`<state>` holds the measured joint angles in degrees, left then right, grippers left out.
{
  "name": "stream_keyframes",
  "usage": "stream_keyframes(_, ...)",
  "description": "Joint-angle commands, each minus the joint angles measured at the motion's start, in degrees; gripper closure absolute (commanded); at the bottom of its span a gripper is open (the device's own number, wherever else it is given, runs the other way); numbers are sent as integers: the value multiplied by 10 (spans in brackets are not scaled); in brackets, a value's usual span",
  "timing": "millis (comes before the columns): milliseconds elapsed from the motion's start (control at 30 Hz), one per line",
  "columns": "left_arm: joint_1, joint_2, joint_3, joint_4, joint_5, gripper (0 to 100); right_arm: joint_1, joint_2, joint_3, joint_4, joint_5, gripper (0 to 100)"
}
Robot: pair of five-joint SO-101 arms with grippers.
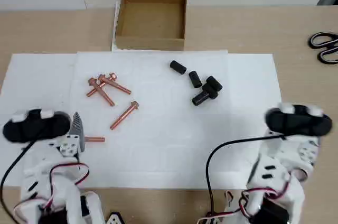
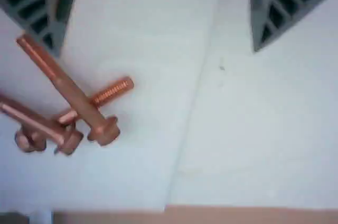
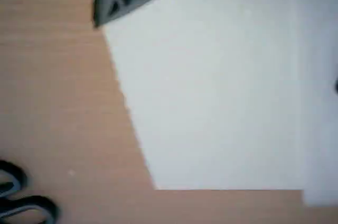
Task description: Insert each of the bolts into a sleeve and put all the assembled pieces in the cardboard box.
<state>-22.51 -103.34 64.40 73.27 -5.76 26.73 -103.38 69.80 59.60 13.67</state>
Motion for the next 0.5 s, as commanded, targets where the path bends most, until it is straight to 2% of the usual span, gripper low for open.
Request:
stream_keyframes(0, -5, 11, -65, 29, -4, 778, 46, -4, -87, 73, 6, 829)
stream_keyframes(167, -7, 104, -135, 44, -4, 778, 49, -1, -178, 140, 5, 829)
stream_keyframes(367, -4, 268, -294, 96, -2, 778, 49, 9, -290, 192, 5, 829)
stream_keyframes(467, -4, 344, -359, 122, -2, 778, 49, 61, -345, 226, 5, 829)
